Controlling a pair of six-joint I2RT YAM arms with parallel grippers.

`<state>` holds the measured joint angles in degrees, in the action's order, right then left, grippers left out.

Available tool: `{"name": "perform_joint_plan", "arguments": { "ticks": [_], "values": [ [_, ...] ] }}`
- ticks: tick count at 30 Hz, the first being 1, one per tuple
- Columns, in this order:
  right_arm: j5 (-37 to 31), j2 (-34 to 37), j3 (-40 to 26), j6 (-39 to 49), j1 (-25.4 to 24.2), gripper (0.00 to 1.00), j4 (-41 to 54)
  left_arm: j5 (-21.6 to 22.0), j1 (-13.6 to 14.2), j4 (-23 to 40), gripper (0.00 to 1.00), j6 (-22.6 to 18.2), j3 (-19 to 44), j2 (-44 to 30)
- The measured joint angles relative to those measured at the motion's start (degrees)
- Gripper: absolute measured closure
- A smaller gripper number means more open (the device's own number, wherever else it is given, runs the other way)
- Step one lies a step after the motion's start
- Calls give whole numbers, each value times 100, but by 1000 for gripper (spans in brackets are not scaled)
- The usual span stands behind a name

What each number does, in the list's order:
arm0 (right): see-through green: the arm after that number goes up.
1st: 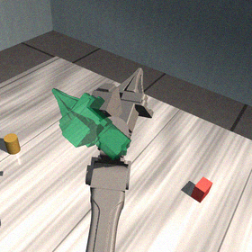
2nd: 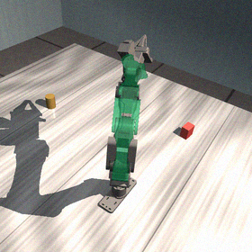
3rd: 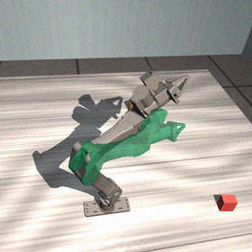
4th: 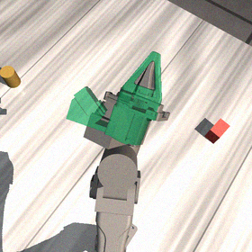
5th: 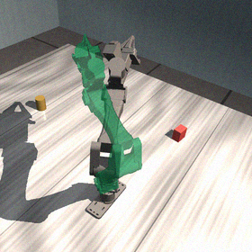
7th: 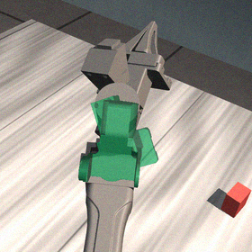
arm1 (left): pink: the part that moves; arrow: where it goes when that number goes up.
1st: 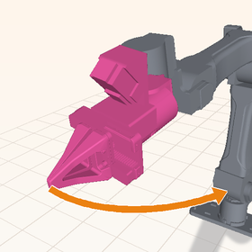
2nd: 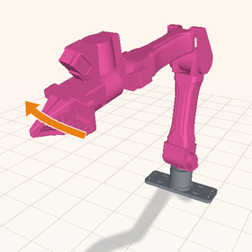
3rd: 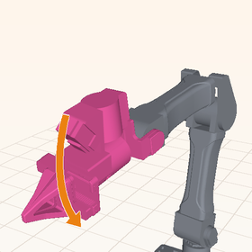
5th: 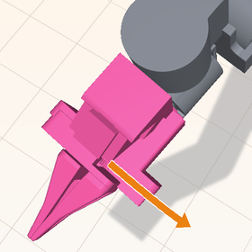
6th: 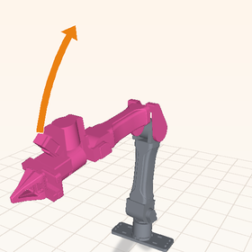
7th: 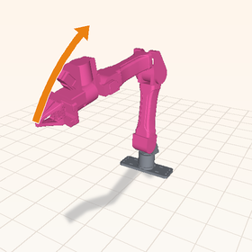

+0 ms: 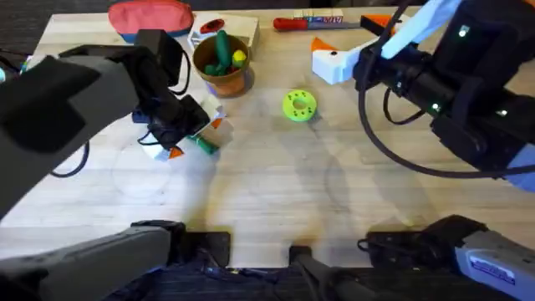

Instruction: Pick up the gripper from the table and insert it into the empty holder that is missing its gripper. Then pick up a screw, insert it into the mounting hole, and use the screwdriver to tighten it. Finally, clean up the table by picking up the vegetable and placing it into the bucket.

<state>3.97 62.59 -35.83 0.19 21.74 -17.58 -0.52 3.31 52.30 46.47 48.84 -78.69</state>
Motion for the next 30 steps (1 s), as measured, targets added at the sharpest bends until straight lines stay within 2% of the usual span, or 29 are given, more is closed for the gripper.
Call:
{"name": "perform_joint_plan", "arguments": {
  "ticks": [5, 6, 8, 12, 13, 16, 19, 23, 27, 30],
  "values": [
    [0, 0, 0, 0, 0, 9, 0, -98, 13, -235, 7, 208, 0, -599],
    [0, 0, 0, 0, 0, 10, 0, -94, 11, -282, 72, 267, 2, -691],
    [-2, 0, 0, 0, 0, 10, 0, 7, -3, -241, 321, 346, 37, -796],
    [0, 0, 0, 0, 0, 9, 0, -32, -7, -278, 942, 499, 79, -798],
    [-1, 0, 0, 0, 0, 10, 0, -32, -7, -264, 977, 521, 83, -796],
    [0, 0, 0, 0, 0, 10, 0, -32, -9, -111, 986, 567, 94, -787],
    [0, 0, 0, 0, 0, 10, 2, -37, -9, 430, 986, 595, 228, -677],
    [-2, 0, 0, 0, 0, 10, 0, -39, -2, 972, 989, 608, 761, -188],
    [0, 0, 0, 0, 0, 10, 0, -43, -2, 757, 990, 608, 1534, 345],
    [0, 0, 0, 0, 0, 10, 0, -41, -2, 66, 991, 610, 1849, 570]
  ]
}}
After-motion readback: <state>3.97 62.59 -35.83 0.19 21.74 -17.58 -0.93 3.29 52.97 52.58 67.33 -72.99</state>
